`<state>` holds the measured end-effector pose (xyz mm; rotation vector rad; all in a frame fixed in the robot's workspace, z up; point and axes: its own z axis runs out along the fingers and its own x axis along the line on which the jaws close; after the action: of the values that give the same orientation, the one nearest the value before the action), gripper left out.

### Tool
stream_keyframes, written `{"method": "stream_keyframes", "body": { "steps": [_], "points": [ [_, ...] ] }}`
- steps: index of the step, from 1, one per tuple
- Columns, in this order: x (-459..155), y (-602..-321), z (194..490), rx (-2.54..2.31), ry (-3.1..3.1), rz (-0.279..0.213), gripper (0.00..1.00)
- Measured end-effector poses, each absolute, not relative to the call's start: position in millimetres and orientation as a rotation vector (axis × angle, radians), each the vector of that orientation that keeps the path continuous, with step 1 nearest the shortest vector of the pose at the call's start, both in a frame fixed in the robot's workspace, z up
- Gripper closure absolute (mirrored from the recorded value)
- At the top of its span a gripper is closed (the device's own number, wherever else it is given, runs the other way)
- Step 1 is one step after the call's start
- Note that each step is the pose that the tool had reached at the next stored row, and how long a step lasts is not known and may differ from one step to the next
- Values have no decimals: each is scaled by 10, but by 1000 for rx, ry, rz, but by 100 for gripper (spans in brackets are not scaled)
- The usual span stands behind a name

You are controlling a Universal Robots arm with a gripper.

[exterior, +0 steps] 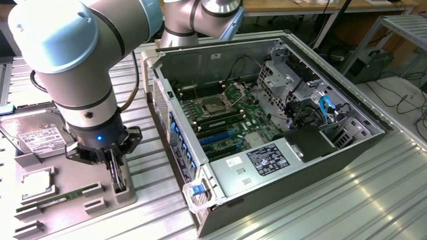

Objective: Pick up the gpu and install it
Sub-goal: 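Pick up the gpu and move the gpu toward the slot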

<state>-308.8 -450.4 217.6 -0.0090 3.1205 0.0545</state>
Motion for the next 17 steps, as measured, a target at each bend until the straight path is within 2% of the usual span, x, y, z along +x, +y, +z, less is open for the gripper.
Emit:
{"method": "stream_keyframes", "body": {
  "steps": [10, 17],
  "points": [
    [-3088, -4504, 2218, -9, 3120, 54, 72],
    [-3088, -4504, 2349, -9, 3120, 55, 72]
  ]
}}
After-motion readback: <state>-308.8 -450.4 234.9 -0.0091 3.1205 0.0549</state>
